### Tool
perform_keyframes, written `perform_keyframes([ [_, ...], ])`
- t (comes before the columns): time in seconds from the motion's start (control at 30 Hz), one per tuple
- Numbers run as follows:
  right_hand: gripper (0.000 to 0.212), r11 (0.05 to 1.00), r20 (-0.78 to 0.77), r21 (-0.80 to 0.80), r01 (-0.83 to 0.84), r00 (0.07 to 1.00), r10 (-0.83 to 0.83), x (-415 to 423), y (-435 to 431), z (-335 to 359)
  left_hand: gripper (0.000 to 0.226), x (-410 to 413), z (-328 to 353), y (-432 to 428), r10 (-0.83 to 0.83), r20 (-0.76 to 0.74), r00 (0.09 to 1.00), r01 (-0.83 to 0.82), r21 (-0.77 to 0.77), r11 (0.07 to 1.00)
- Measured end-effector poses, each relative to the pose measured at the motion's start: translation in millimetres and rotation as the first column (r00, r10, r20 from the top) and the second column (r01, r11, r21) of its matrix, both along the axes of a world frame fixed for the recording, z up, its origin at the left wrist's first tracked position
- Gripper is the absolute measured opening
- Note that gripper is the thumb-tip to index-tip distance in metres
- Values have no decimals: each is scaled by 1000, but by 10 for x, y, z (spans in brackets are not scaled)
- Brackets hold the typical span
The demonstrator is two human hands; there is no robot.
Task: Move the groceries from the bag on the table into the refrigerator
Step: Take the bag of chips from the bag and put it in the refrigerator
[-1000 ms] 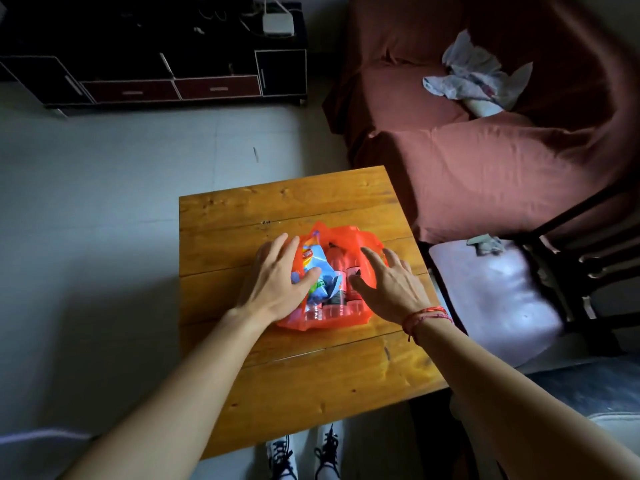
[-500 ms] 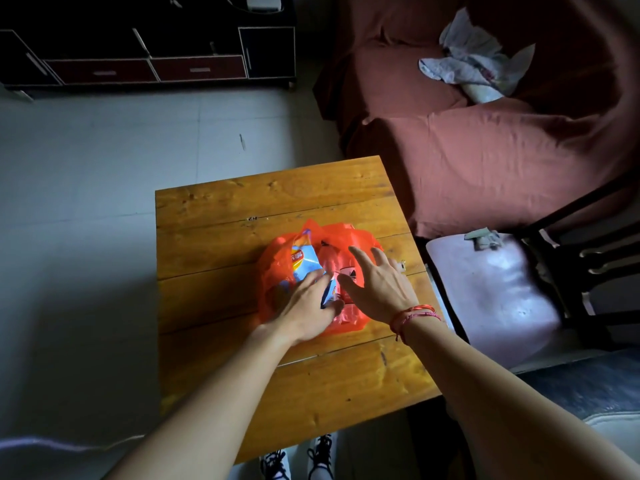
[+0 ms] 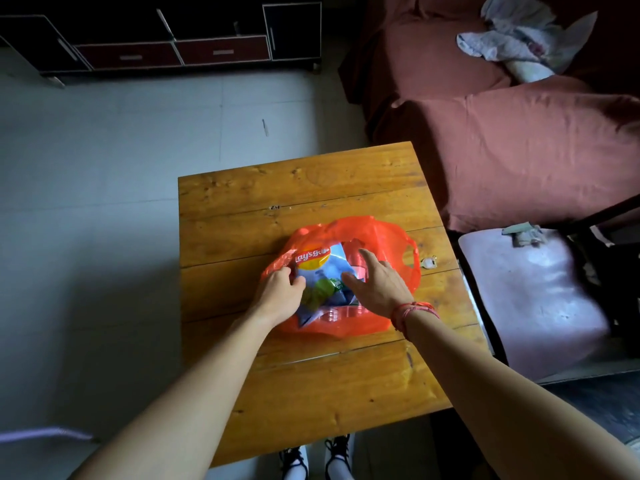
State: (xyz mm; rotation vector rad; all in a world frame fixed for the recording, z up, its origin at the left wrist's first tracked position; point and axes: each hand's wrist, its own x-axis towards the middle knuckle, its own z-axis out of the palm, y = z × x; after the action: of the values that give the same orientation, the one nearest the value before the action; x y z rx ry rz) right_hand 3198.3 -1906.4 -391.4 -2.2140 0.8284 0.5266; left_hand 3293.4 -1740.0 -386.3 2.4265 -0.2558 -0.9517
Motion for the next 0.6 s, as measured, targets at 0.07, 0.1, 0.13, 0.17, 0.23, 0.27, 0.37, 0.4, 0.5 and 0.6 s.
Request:
perform_keyframes([
  [0.07,70,988,-13,112,107,994,-107,75,0,-109,40,59,-93,1,81,-107,991,-81,4,997],
  [0.1,71,975,-15,153,159,987,-158,114,-6,-169,40,92,-165,0,133,-155,979,-136,-8,991],
  [0.13,73,964,-15,178,198,980,-199,149,-11,-215,38,117,-220,-6,186,-196,963,-196,-28,980],
  [0.17,74,955,-10,191,228,973,-230,189,-16,-274,37,132,-265,-18,240,-223,945,-256,-50,965],
  [0.23,72,936,-2,215,278,959,-285,270,-13,-397,33,178,-401,-34,327,-250,911,-352,-60,934],
  [0.27,70,923,-3,236,306,949,-314,307,-7,-451,30,198,-463,-41,355,-270,895,-387,-72,919],
  [0.37,54,878,-8,287,384,917,-398,381,-2,-615,17,209,-557,-63,393,-358,847,-457,-112,883],
  [0.4,46,869,-10,288,402,909,-417,386,3,-650,14,204,-584,-66,396,-376,837,-470,-125,874],
  [0.5,44,845,-50,303,440,893,-447,352,37,-739,10,158,-552,-63,386,-407,828,-481,-161,862],
  [0.6,30,841,-80,340,421,904,-420,297,60,-739,16,144,-532,-42,369,-410,834,-474,-192,859],
])
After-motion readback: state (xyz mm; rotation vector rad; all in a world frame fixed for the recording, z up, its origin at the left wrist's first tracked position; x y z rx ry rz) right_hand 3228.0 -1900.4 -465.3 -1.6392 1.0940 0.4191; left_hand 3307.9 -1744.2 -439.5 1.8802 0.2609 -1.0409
